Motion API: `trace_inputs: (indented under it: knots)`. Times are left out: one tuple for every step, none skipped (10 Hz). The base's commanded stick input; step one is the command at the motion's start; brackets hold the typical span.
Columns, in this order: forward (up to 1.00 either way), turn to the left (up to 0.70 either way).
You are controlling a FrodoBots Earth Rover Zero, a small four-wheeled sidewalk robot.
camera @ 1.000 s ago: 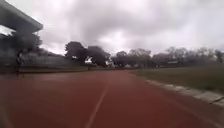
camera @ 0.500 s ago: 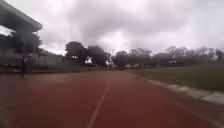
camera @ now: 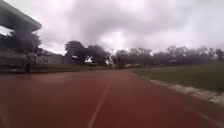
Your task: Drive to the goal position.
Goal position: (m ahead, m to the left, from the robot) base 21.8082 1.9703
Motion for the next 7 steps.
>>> trace_inputs:
  knots:
    - [0.5, 0.02]
    - [0.5, 0.02]
    - [0.5, 0.02]
    - [0.5, 0.02]
    - [0.5, 0.02]
    - [0.5, 0.02]
    - [0.5, 0.02]
